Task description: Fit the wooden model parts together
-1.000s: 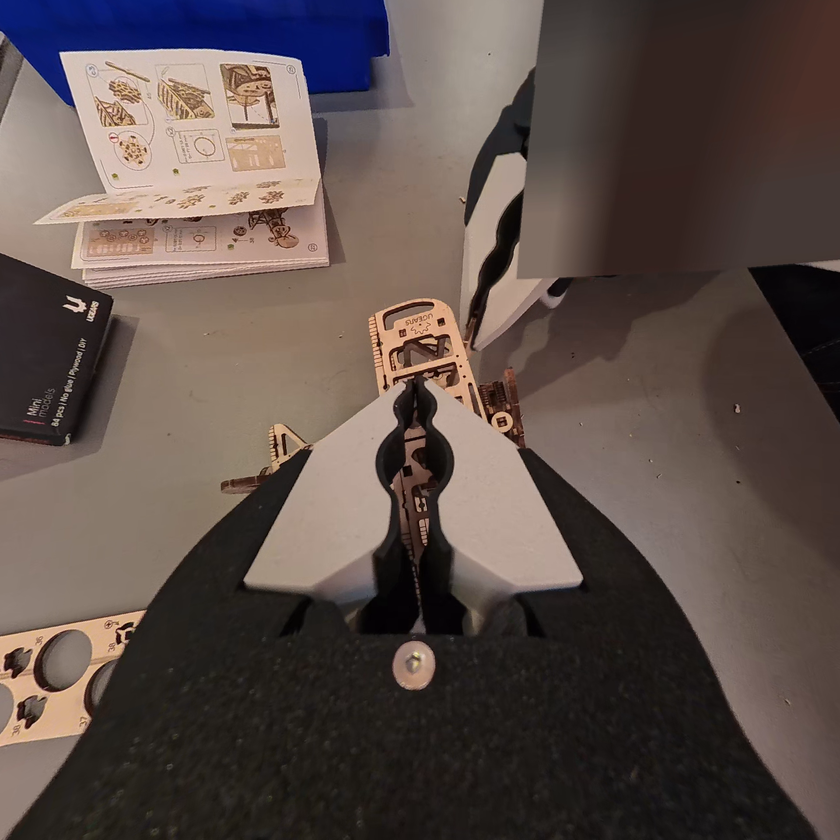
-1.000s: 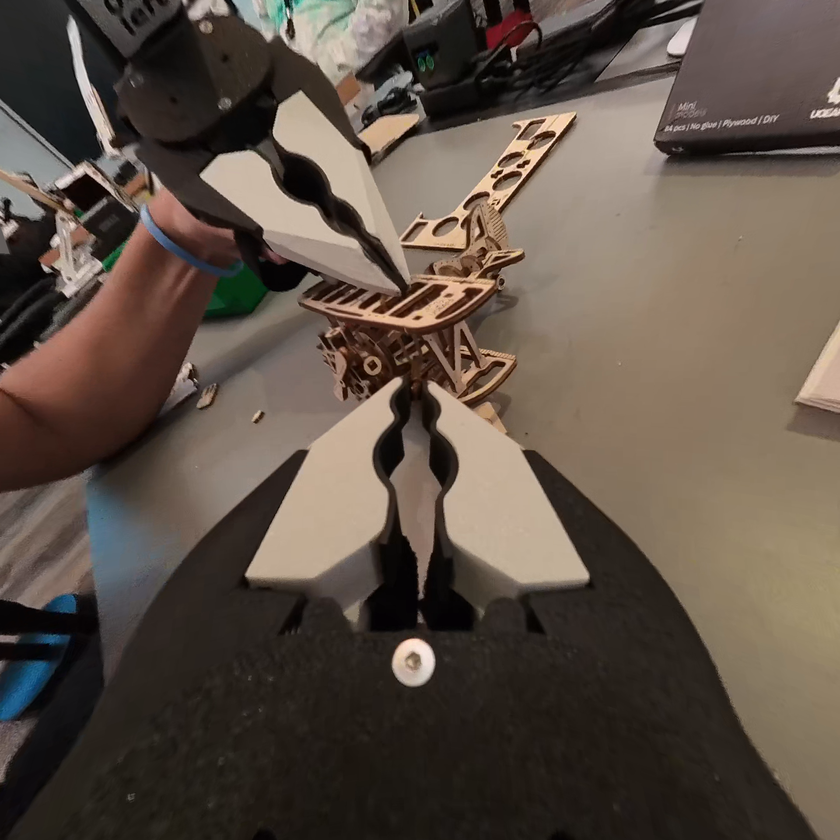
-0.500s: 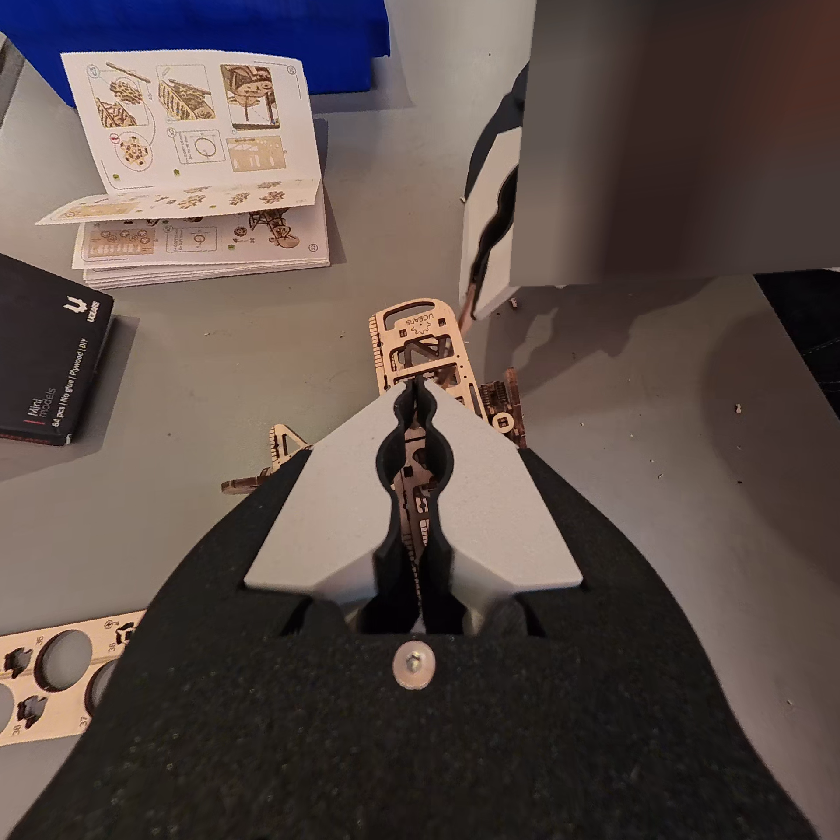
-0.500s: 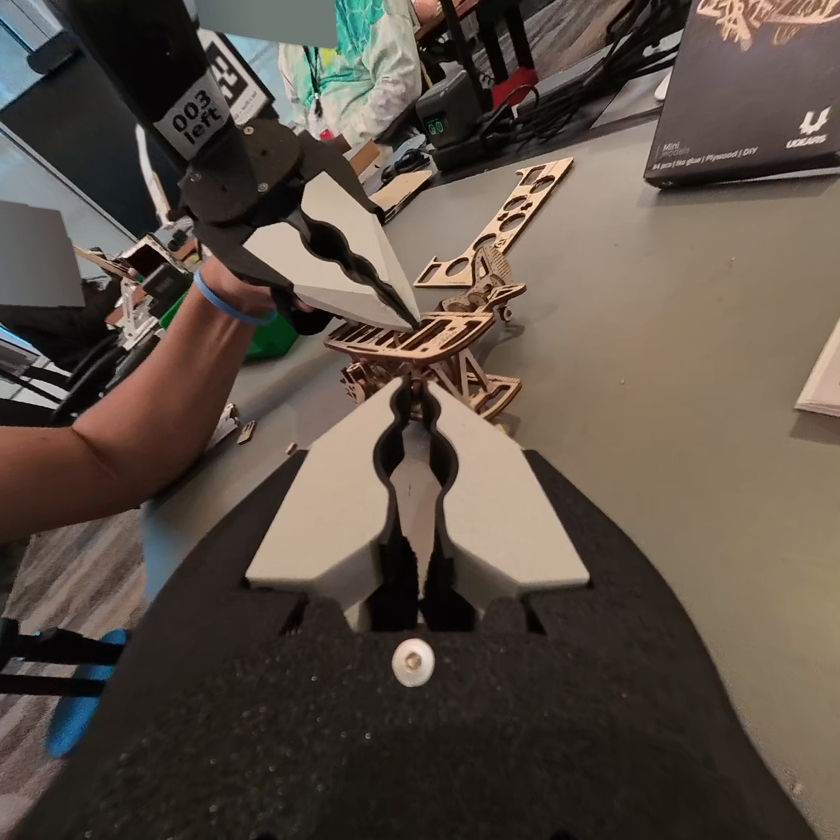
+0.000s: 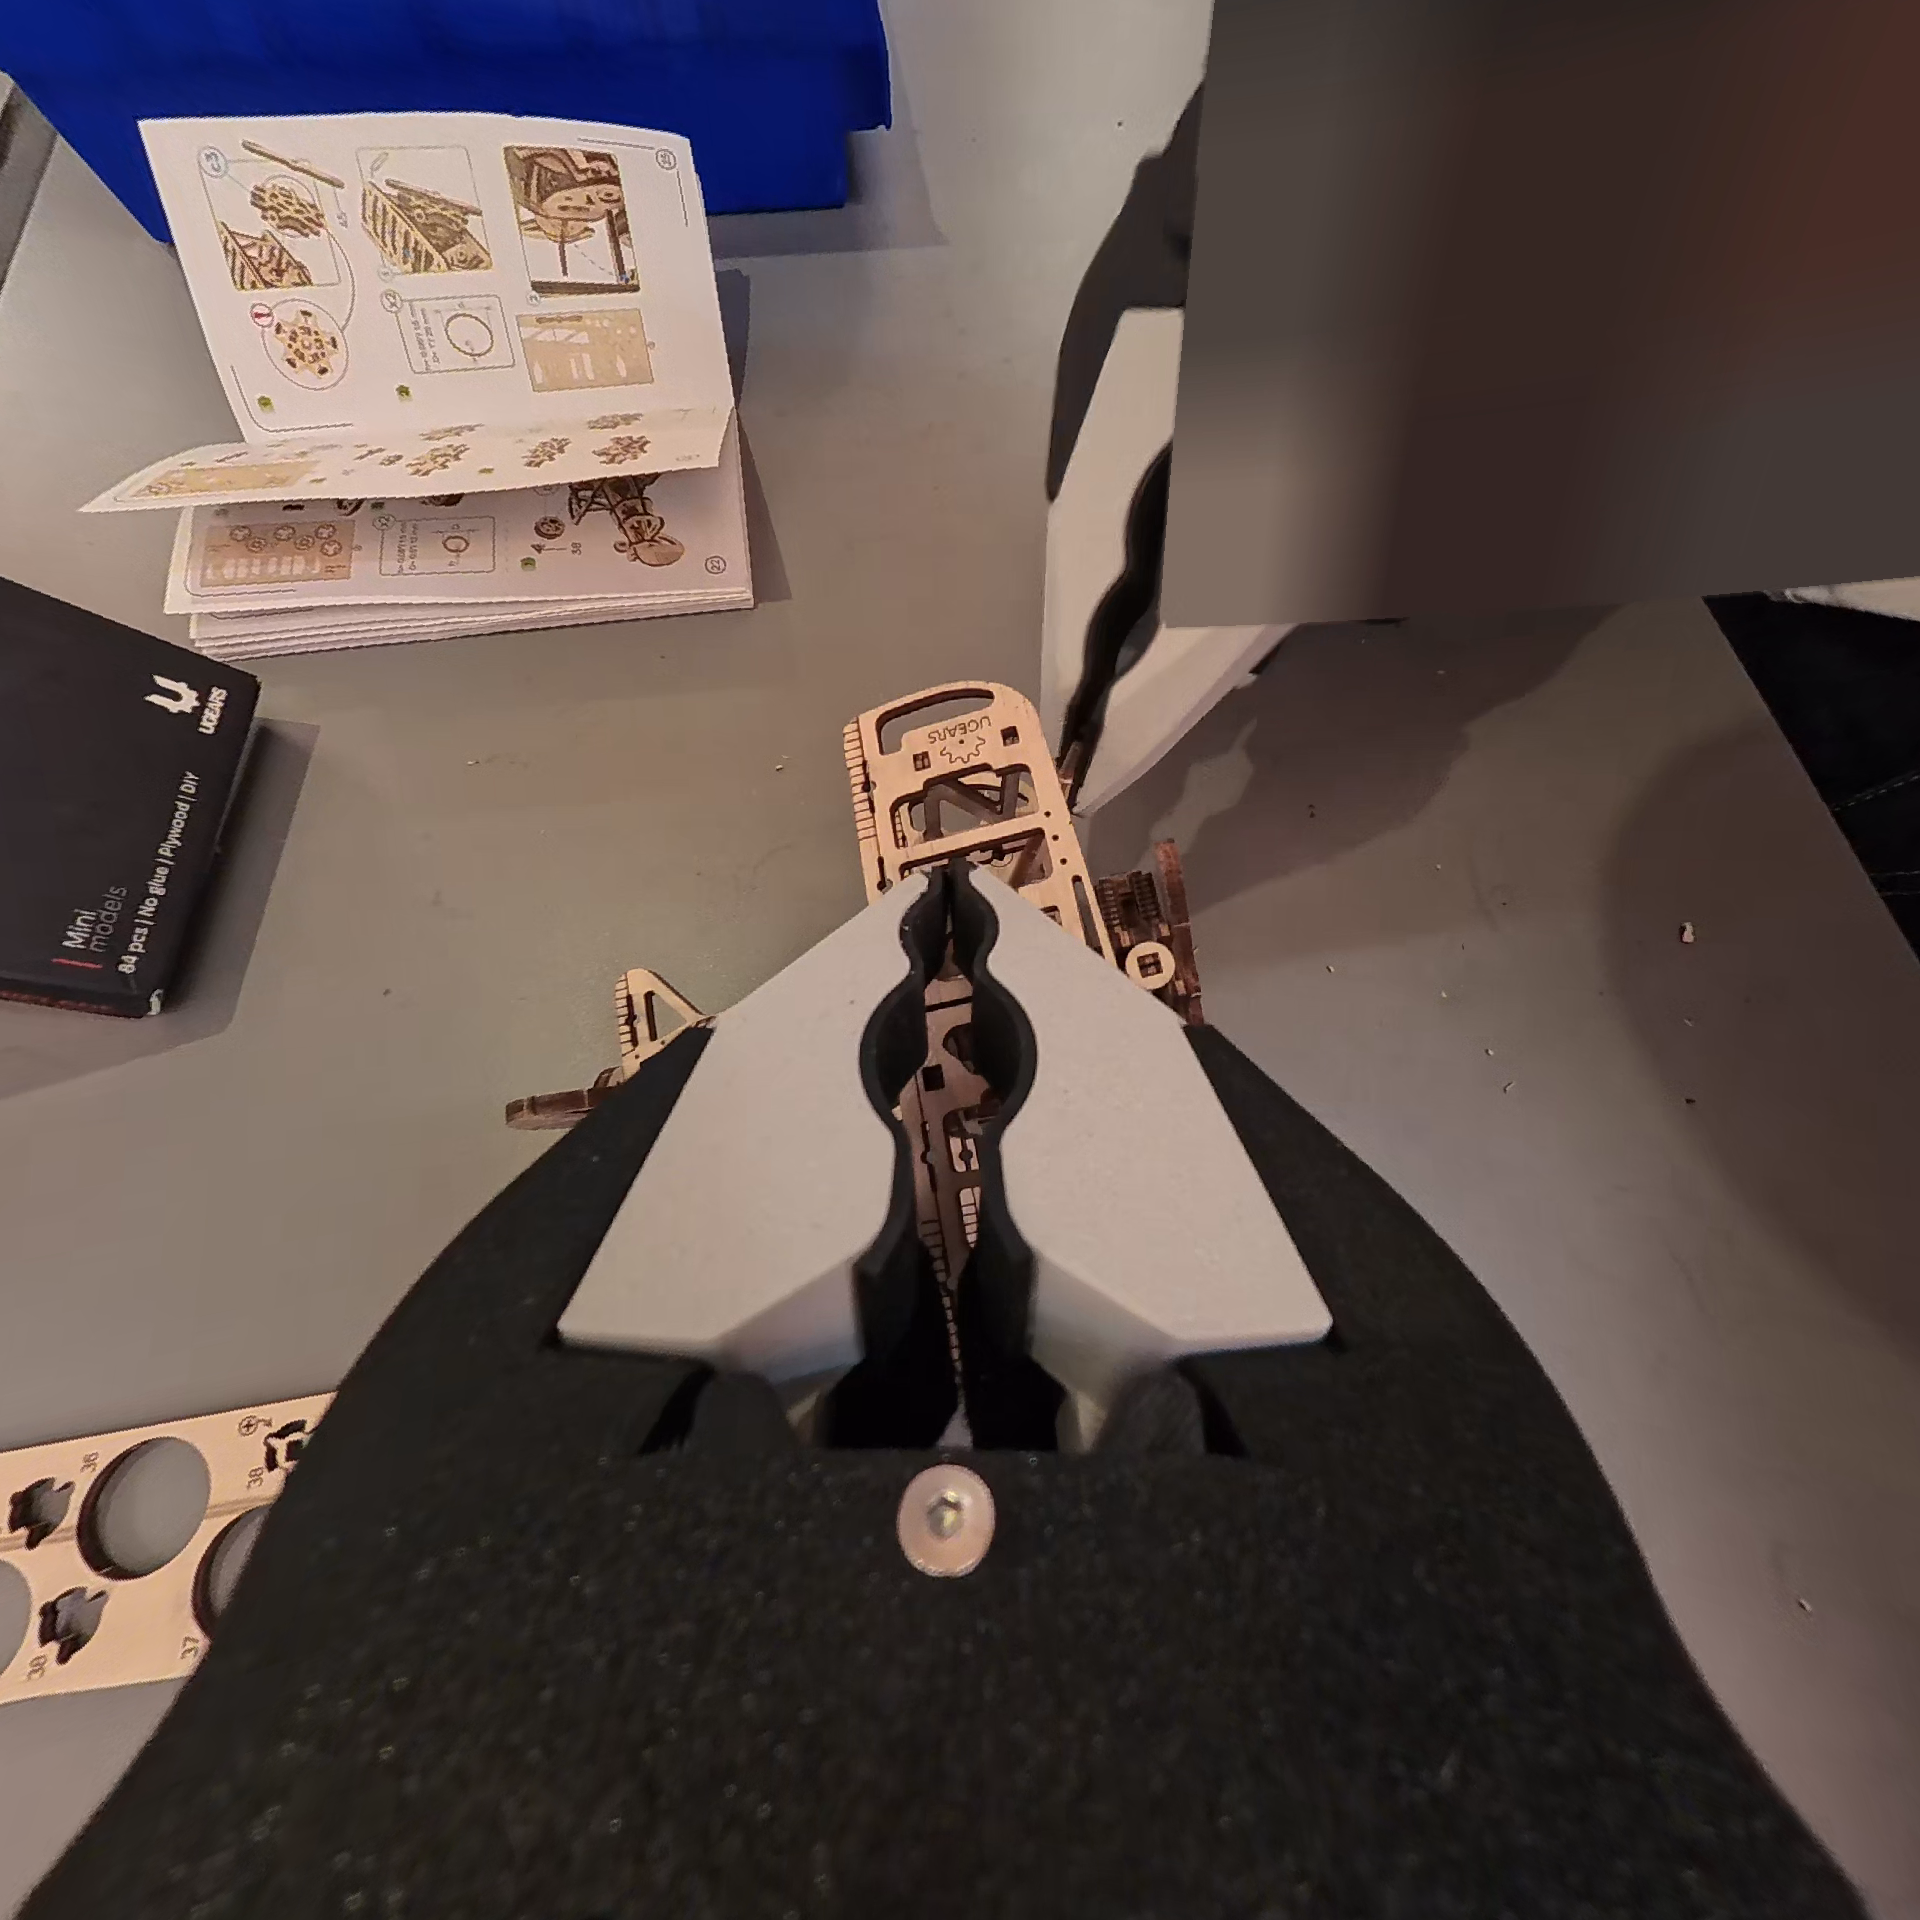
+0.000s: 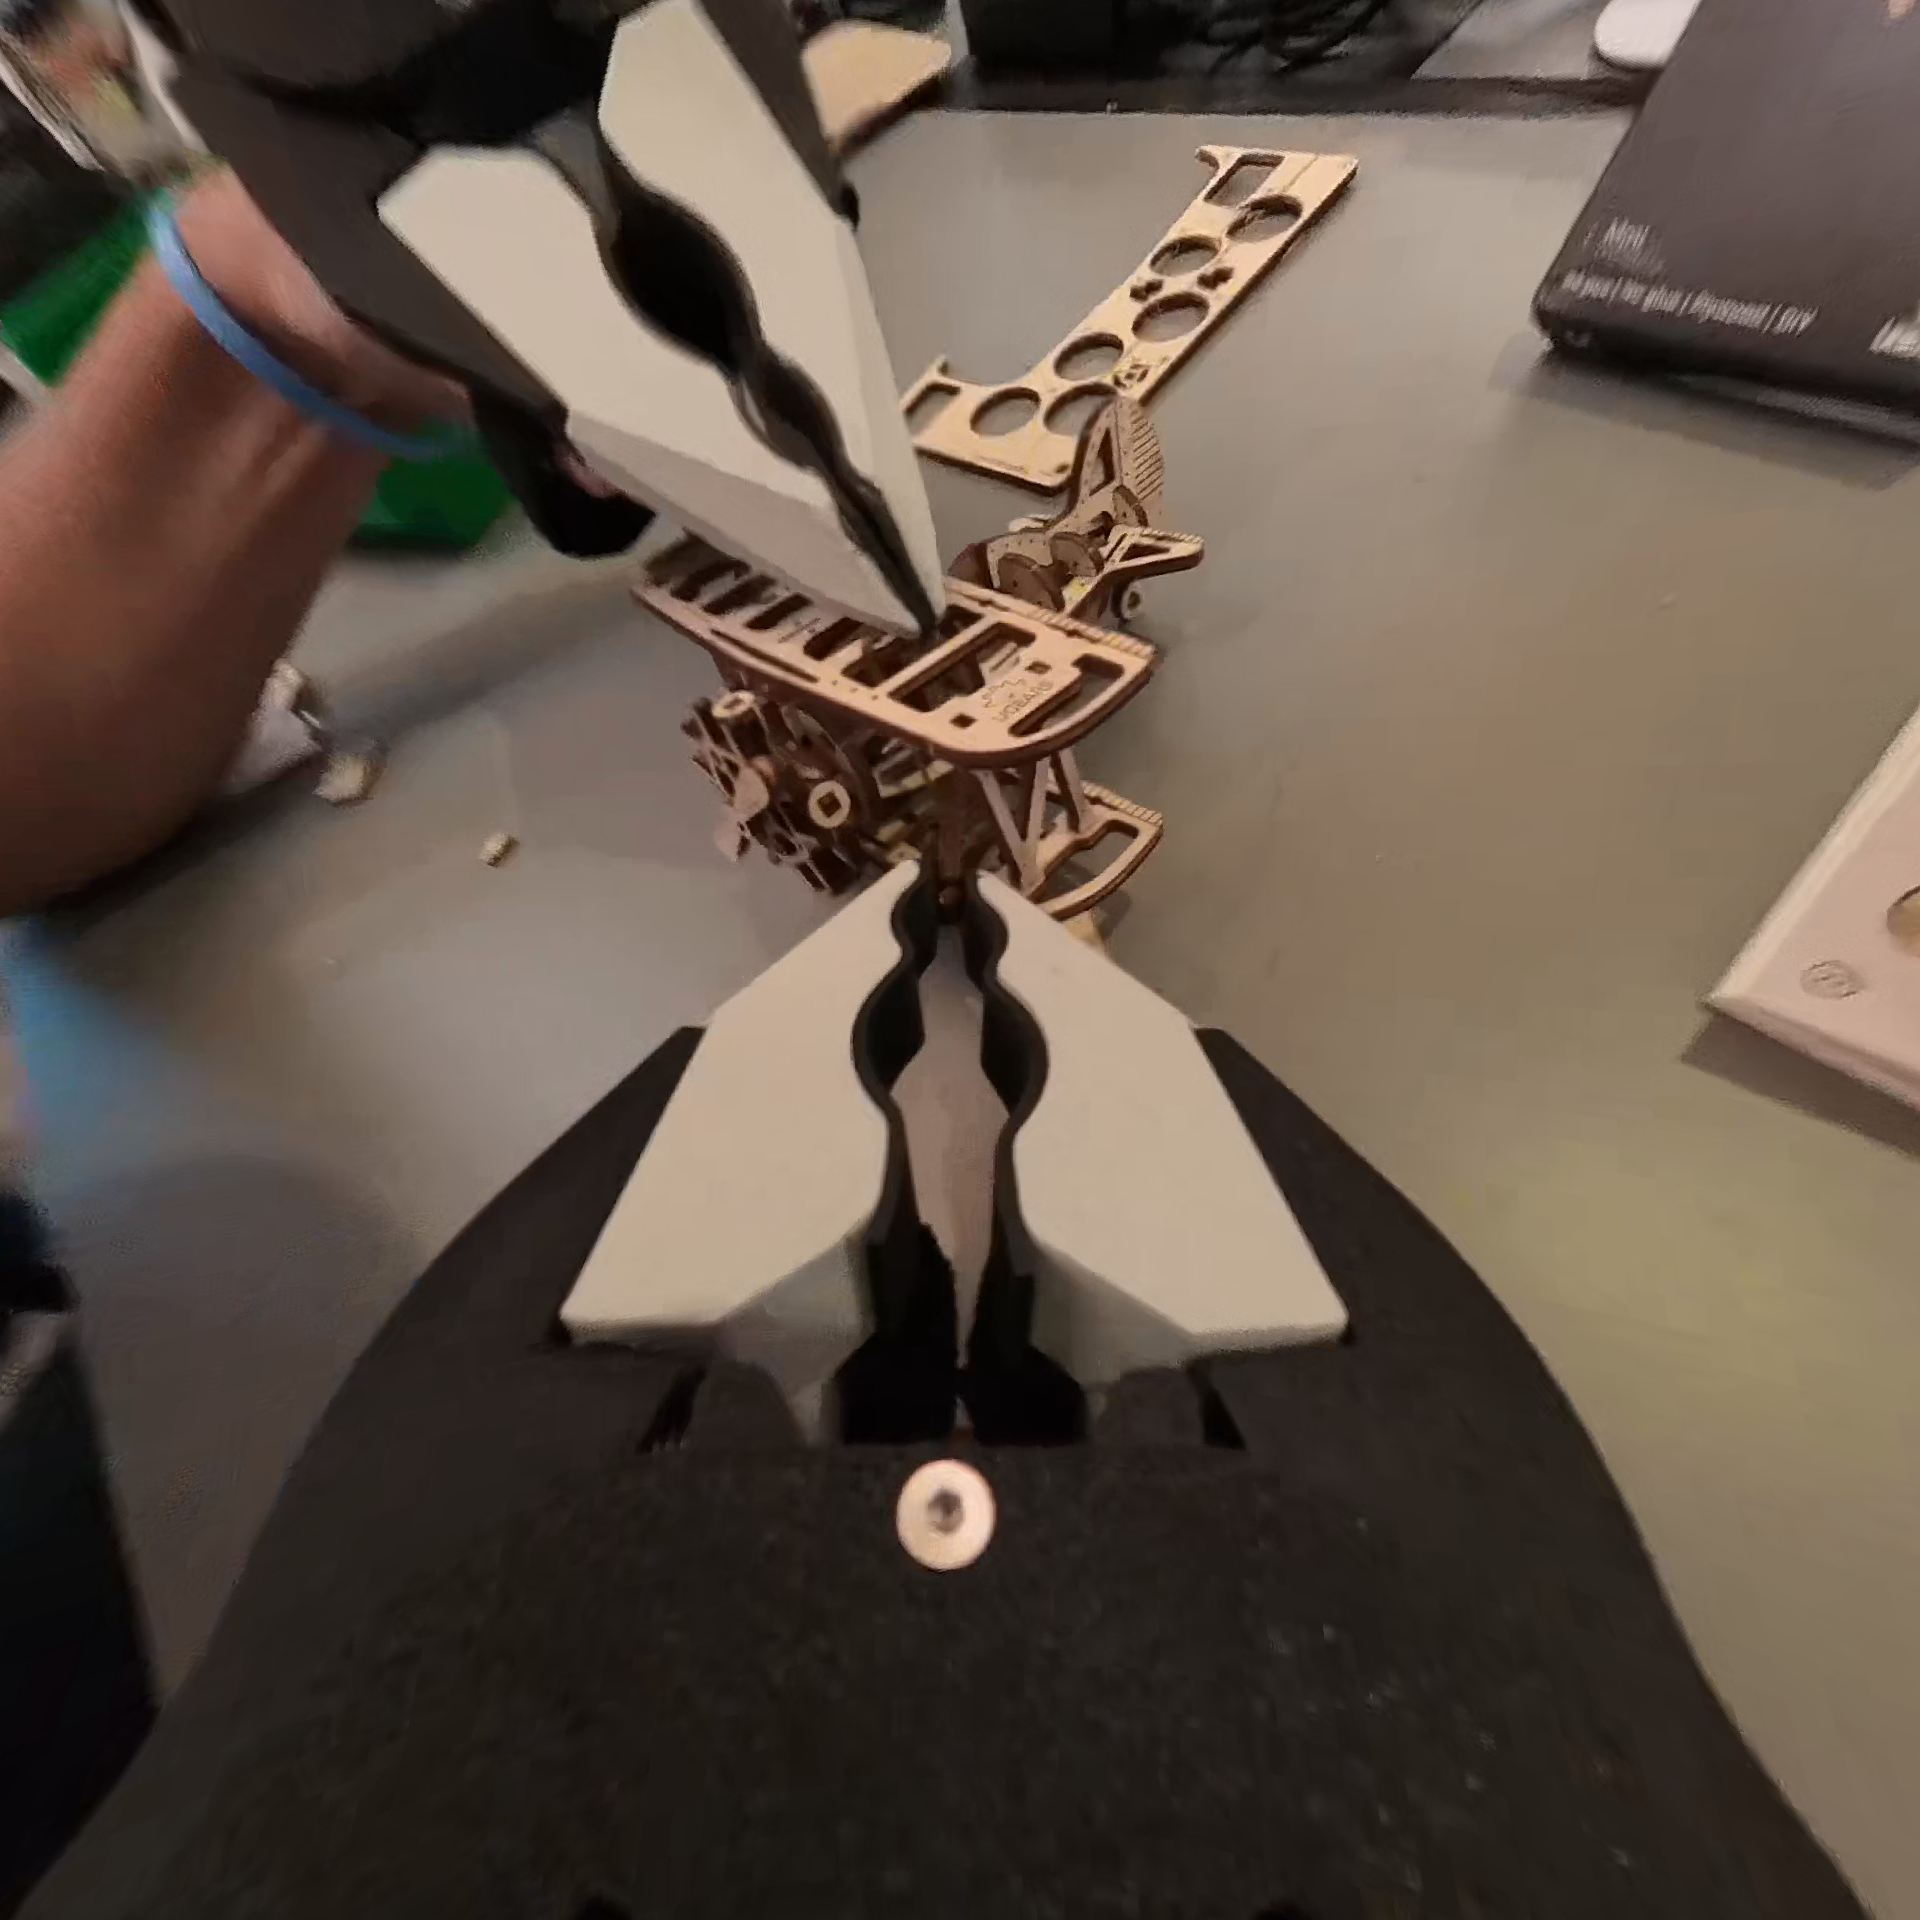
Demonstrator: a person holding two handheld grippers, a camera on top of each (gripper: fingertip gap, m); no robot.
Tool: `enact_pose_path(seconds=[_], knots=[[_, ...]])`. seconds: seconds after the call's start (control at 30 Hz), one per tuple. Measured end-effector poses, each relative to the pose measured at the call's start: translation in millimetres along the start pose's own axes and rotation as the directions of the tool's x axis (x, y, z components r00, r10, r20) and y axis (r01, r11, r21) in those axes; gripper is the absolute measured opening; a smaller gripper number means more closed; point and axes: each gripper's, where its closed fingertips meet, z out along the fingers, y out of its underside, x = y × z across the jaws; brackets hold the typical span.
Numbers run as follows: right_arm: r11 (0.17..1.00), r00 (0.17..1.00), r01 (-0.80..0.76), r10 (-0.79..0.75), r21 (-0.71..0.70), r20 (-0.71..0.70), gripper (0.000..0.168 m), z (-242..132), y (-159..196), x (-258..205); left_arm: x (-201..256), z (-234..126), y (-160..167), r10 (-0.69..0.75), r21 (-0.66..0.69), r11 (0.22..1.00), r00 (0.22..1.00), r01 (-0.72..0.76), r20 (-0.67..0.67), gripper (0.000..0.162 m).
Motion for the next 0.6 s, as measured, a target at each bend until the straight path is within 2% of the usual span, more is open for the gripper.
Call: enact_pose_path(seconds=[0.13,0.27,0.33,0.5,0.6], knots=[[0.974,0.968,0.210,-0.220,-0.088,-0.121,0.002,-0.8,2.3,2.1,0.1,0.0,0.0,0.003,-0.001,1.000,1.000,-0.002,0.002,0.000],[0.932,0.919,0.314,-0.346,-0.184,-0.187,0.002,-4.6,2.4,5.2,0.1,0.3,-0.1,-0.007,0.003,1.000,1.000,0.007,-0.003,0.000],[0.914,0.899,0.360,-0.394,-0.188,-0.194,0.001,-5.5,-2.4,3.6,0.1,0.2,-0.3,-0.008,0.004,1.000,1.000,0.008,-0.003,0.000],[0.928,0.932,0.307,-0.338,-0.211,-0.129,0.001,2.3,0.4,-6.6,-0.2,1.2,-0.1,0.013,-0.011,1.000,1.000,-0.013,0.016,0.000],[0.909,0.915,0.349,-0.383,-0.230,-0.127,0.001,3.5,1.0,-4.1,-0.2,1.5,-0.4,0.014,-0.010,1.000,1.000,-0.014,0.017,0.000]])
